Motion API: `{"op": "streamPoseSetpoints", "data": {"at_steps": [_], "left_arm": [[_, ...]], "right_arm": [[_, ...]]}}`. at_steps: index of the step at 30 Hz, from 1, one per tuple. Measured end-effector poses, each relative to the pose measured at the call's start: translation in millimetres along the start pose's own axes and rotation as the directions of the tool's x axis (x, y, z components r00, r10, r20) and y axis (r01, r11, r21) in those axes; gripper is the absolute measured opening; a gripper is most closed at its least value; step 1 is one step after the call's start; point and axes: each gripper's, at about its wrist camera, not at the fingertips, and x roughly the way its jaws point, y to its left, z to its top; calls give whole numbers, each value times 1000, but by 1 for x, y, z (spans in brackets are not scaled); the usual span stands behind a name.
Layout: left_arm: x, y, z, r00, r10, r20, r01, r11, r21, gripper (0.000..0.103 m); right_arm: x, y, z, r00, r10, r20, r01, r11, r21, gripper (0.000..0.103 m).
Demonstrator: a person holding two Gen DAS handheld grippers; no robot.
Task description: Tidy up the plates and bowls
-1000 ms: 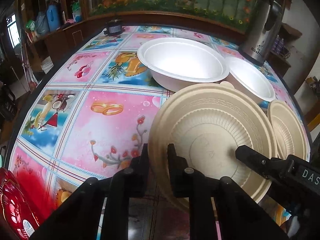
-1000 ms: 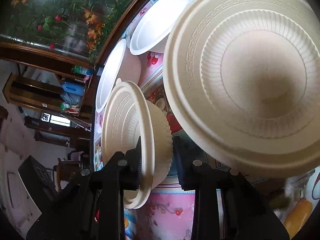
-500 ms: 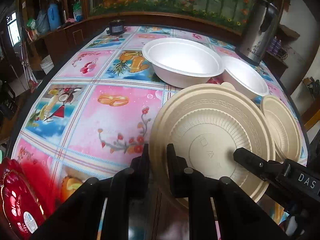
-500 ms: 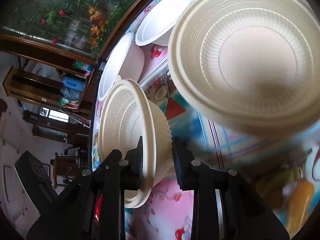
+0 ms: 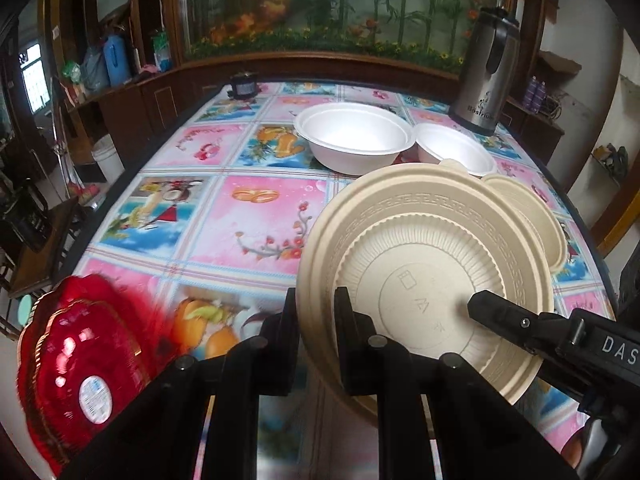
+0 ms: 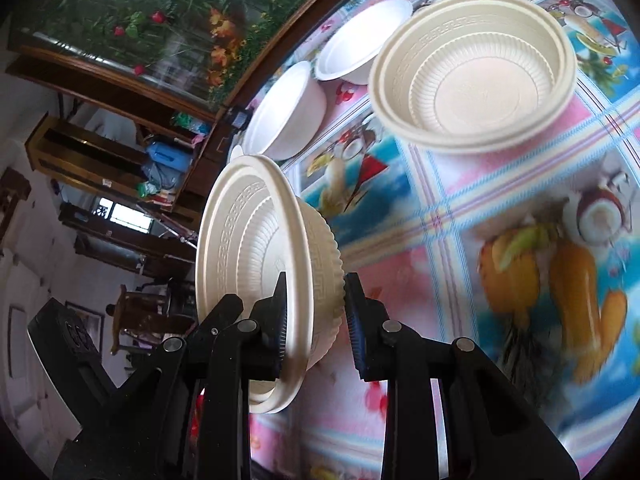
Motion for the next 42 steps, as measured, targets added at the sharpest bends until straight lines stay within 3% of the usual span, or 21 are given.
{"op": "streamPoseSetpoints", "data": {"at_steps": [9, 20, 33, 42], "left_arm": [[-41, 34, -17, 997, 56, 54, -54, 998, -37, 16], [-73, 97, -30, 986, 144, 86, -132, 983, -126, 16], [-77, 185, -51, 973, 232, -10, -226, 936, -271, 16], [-52, 193, -71, 972, 214, -99, -233, 936, -264, 17]], "right_arm": [[-5, 37, -27, 998, 53, -31, -56, 995, -87, 25], [22, 98, -62, 989, 90, -113, -112, 972, -206, 25], [92, 168, -120, 965, 45, -257, -138, 924, -358, 25], [120, 157, -138, 949, -28, -314, -92, 927, -363, 25]]}}
